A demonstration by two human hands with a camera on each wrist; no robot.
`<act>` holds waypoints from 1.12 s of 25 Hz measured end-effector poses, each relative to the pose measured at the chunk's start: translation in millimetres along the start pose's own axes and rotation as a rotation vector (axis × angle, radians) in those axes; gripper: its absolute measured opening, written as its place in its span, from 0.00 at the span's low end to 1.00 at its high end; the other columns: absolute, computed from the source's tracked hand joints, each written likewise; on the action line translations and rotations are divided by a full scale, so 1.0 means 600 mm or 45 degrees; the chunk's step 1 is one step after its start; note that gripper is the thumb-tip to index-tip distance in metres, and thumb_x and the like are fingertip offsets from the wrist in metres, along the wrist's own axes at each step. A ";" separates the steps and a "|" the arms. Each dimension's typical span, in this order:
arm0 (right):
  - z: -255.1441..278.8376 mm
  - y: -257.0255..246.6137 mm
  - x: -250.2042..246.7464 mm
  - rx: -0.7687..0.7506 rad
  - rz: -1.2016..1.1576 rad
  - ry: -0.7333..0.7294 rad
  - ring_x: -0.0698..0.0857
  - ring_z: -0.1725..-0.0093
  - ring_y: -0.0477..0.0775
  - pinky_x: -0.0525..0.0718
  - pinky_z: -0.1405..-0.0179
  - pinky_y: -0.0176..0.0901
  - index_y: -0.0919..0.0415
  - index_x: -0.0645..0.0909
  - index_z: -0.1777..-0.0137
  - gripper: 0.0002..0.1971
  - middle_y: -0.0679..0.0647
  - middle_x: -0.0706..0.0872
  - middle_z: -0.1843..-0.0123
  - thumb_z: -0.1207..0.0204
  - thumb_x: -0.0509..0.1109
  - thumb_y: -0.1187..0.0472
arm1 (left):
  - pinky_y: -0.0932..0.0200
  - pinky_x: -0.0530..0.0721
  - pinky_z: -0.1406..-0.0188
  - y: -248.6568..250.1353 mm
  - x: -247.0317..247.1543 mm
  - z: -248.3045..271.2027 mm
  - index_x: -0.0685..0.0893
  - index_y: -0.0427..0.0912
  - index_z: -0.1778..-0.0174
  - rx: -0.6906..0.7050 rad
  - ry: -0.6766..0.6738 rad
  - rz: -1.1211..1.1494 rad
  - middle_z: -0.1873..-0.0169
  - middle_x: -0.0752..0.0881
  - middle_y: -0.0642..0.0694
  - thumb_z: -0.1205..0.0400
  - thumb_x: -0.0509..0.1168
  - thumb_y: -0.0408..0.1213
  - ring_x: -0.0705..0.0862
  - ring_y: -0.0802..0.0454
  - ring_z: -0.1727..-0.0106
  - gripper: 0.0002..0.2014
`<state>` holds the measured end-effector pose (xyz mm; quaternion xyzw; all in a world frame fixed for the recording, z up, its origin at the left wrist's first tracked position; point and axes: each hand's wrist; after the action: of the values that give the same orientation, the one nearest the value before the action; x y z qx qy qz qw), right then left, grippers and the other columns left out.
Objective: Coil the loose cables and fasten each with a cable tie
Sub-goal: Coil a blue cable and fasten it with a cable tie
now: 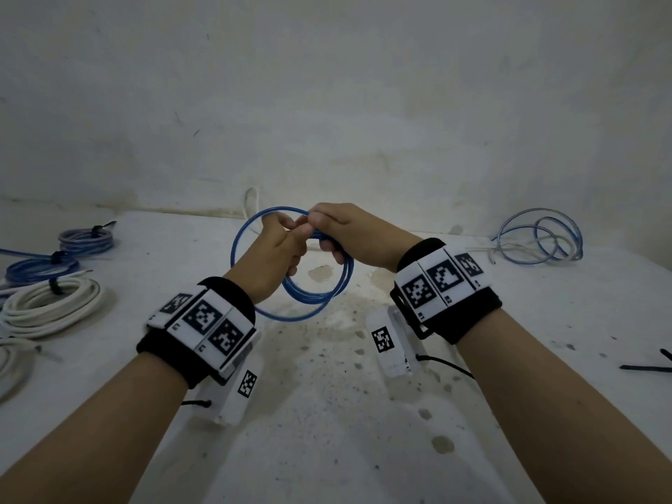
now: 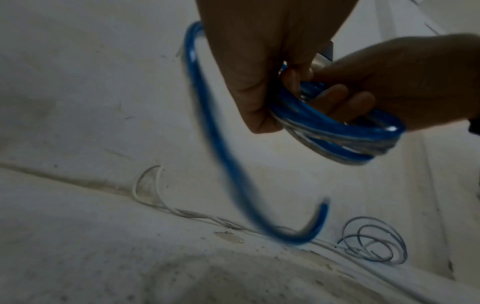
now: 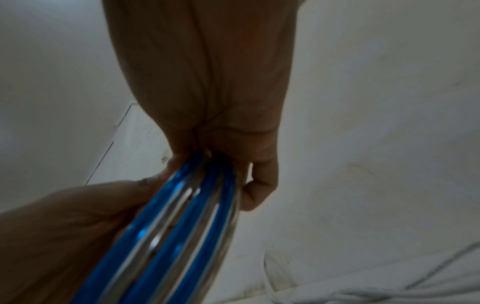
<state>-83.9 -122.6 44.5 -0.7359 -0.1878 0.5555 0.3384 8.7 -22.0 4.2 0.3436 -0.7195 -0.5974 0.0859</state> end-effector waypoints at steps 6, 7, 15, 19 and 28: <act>0.004 0.015 0.017 0.016 0.425 -0.139 0.77 0.60 0.47 0.75 0.66 0.33 0.63 0.69 0.34 0.15 0.53 0.79 0.50 0.17 0.58 0.56 | 0.58 0.70 0.67 0.013 -0.018 -0.007 0.68 0.41 0.57 -0.402 -0.186 0.501 0.77 0.71 0.49 0.13 0.46 0.47 0.70 0.55 0.76 0.15; 0.004 0.019 0.023 0.035 0.514 -0.106 0.77 0.61 0.51 0.74 0.66 0.37 0.65 0.68 0.35 0.14 0.57 0.79 0.49 0.16 0.57 0.58 | 0.56 0.74 0.61 0.021 -0.023 -0.002 0.69 0.40 0.52 -0.469 -0.216 0.448 0.72 0.75 0.45 0.14 0.46 0.49 0.75 0.51 0.71 0.16; 0.010 0.010 0.007 -0.097 1.093 0.208 0.73 0.61 0.57 0.67 0.61 0.47 0.65 0.68 0.40 0.11 0.55 0.72 0.56 0.14 0.51 0.58 | 0.58 0.74 0.54 0.058 -0.047 0.020 0.80 0.41 0.53 0.394 0.368 -0.896 0.60 0.84 0.48 0.15 0.56 0.45 0.81 0.51 0.58 0.12; 0.013 -0.001 0.014 -0.167 1.270 0.377 0.80 0.57 0.60 0.64 0.60 0.47 0.63 0.66 0.38 0.09 0.54 0.80 0.51 0.15 0.50 0.62 | 0.63 0.78 0.49 0.028 -0.001 -0.009 0.83 0.37 0.54 0.112 0.046 -0.220 0.66 0.85 0.45 0.13 0.44 0.47 0.85 0.55 0.61 0.25; 0.028 0.016 0.007 0.060 0.228 0.130 0.83 0.57 0.58 0.77 0.64 0.43 0.61 0.61 0.34 0.20 0.57 0.83 0.54 0.17 0.57 0.49 | 0.66 0.62 0.86 0.042 0.016 -0.007 0.79 0.49 0.61 -0.125 0.335 0.551 0.90 0.62 0.56 0.18 0.61 0.48 0.58 0.60 0.88 0.09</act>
<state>-99.4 -121.6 32.2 -0.7689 -0.0906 0.5497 0.3138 -5.9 -29.6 25.9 0.2518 -0.7290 -0.5497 0.3211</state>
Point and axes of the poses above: each hand's wrist, its own z-axis away from the middle knuckle, its own x-axis out of the palm, y = z × x
